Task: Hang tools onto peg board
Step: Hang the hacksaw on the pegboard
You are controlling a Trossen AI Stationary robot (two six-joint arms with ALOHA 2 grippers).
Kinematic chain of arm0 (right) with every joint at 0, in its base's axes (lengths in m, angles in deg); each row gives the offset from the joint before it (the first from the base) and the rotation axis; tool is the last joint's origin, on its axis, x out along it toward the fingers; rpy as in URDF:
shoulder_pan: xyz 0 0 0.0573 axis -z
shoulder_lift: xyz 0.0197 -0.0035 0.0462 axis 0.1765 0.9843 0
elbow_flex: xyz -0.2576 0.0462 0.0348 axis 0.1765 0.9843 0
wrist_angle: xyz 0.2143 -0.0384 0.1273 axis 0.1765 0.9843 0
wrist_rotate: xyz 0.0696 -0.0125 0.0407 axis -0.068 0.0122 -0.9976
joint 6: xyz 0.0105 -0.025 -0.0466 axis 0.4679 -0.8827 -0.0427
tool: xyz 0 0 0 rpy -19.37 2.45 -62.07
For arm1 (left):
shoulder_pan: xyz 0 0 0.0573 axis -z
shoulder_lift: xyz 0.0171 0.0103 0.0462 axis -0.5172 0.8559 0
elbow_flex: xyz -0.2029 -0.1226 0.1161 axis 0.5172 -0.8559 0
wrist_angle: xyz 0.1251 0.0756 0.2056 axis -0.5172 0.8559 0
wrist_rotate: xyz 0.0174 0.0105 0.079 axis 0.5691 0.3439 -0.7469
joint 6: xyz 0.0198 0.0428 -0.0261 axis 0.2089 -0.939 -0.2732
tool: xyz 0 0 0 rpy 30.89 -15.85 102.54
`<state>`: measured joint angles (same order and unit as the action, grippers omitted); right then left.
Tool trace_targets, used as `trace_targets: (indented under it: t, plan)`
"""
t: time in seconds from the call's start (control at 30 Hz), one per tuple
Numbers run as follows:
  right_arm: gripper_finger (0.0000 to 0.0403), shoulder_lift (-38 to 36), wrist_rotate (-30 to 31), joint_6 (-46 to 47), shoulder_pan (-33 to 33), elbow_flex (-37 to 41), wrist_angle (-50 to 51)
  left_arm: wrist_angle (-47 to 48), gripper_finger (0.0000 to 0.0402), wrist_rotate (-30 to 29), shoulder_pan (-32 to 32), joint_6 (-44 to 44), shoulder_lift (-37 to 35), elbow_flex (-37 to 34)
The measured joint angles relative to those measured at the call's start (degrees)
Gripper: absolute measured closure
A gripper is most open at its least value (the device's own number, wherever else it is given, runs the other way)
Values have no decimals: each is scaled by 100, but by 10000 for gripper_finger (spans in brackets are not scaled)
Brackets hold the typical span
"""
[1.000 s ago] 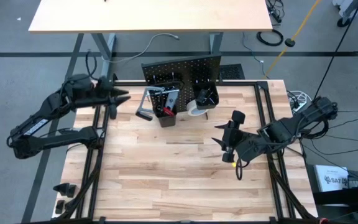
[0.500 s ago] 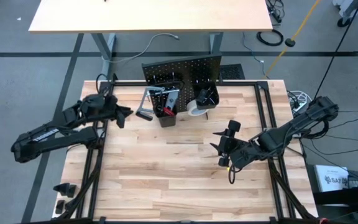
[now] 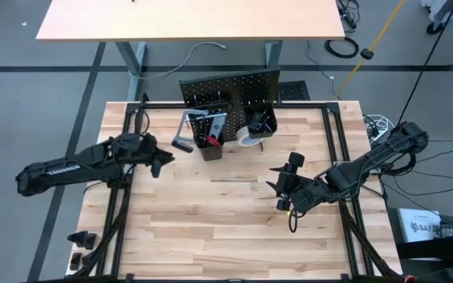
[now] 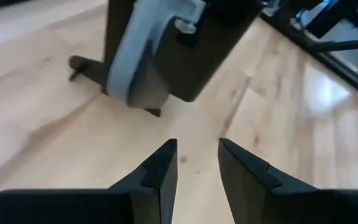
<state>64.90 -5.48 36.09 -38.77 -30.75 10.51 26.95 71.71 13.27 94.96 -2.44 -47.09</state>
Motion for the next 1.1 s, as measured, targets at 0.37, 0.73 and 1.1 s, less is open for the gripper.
trace_targets:
  t: [0.37,0.73,1.1]
  plan:
    - [206,0,1,-145,0,0,-131,34,284,-879,-4,-746,175,-48]
    - [206,0,-3,-352,0,0,-129,-518,284,-1033,-4,-2057,665,-56]
    - [206,2,-23,-359,0,0,-120,-575,284,-1270,-4,-2832,673,-56]
